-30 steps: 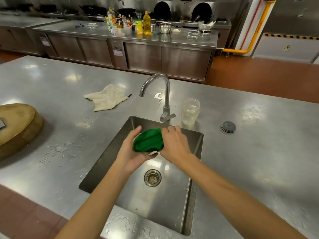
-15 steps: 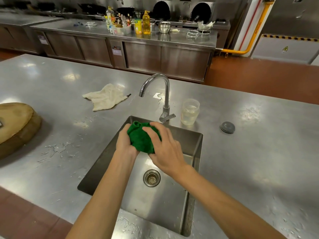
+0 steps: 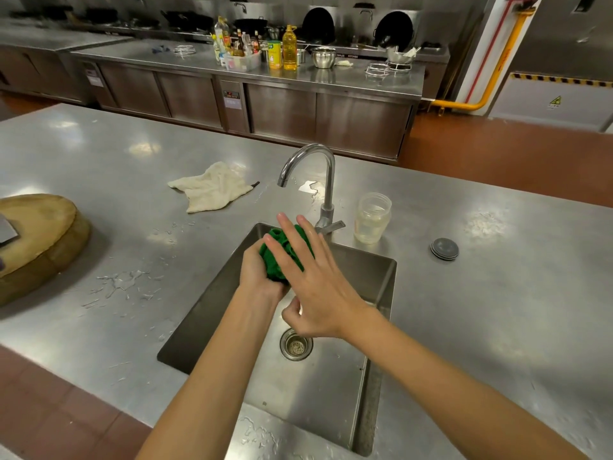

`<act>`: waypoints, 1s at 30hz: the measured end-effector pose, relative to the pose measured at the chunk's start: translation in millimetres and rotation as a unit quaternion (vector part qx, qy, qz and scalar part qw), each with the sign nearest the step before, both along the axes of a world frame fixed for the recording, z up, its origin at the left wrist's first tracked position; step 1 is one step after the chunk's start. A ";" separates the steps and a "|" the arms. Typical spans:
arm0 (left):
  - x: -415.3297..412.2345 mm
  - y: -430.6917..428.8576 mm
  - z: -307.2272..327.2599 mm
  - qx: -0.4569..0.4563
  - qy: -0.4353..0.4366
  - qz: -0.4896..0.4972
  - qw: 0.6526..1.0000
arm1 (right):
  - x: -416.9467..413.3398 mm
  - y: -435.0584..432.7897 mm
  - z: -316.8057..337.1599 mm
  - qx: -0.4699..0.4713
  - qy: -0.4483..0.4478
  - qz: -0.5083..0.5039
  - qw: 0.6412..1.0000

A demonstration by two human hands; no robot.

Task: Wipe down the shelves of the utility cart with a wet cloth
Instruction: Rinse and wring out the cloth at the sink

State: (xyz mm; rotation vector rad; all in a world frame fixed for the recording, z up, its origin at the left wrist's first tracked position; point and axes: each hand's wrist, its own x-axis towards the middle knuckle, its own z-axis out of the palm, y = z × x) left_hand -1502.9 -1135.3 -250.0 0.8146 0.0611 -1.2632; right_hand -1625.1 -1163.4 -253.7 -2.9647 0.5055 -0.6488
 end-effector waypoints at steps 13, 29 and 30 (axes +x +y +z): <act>-1.8 8.4 -2.0 0.121 -0.257 0.202 0.937 | 36.5 -23.0 5.0 0.108 0.028 -0.194 0.975; 52.3 -11.1 25.3 -0.071 -0.483 -0.022 0.872 | 52.0 -28.1 13.6 0.660 0.005 -0.078 0.747; 54.3 -14.4 25.2 -0.078 -0.481 -0.036 0.873 | 52.9 -30.6 11.3 0.682 0.004 -0.067 0.729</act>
